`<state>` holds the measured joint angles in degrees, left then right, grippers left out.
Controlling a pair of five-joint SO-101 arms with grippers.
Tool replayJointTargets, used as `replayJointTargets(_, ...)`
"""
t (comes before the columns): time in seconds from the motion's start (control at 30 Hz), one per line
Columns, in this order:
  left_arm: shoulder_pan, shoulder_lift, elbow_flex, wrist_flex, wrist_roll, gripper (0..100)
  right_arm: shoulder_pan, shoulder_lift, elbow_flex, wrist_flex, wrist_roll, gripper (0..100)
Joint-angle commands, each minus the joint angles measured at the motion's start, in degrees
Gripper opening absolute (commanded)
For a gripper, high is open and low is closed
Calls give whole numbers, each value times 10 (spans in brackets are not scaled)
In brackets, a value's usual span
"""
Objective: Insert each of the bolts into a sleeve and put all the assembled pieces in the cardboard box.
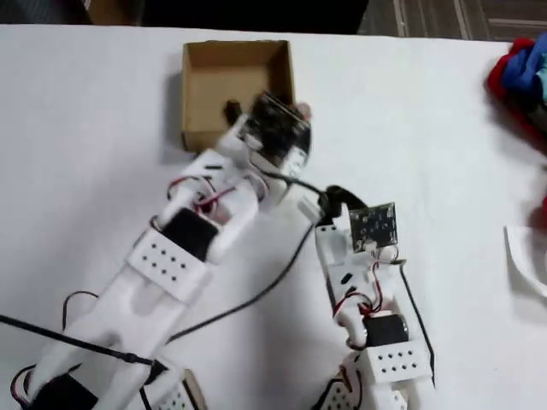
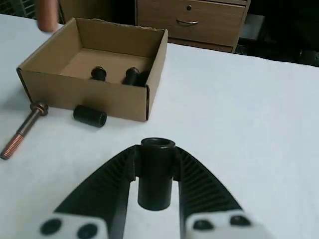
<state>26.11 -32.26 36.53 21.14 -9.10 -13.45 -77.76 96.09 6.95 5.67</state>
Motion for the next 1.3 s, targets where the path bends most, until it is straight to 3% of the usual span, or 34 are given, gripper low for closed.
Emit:
replayJointTargets(0.0,14,-32,11,-22,-38,26,0,-14,0,-22,4,24)
replayJointTargets(0.17,18,-33,16,-23,-14,25,-3,-14,-2,-22,-1,21)
replayJointTargets(0.33,73,-26,18,-38,170,25,-12,-14,0,-22,-4,21)
replayJointTargets(0.43,55,-22,21,-78,239,25,-12,-14,-1,-22,-76,21)
replayJointTargets(0.53,32,-15,16,-79,221,25,-12,-14,-3,-22,-137,22)
replayJointTargets(0.83,29,-46,22,-83,134,26,-13,-13,0,-66,-92,22)
replayJointTargets(0.93,31,-40,22,-85,185,26,-13,-14,8,-85,-69,21)
replayJointTargets(1.1,28,-21,19,-120,338,26,-10,-17,12,-129,-65,21)
replayJointTargets(1.27,32,-22,15,-120,352,26,-5,-47,12,-133,-66,21)
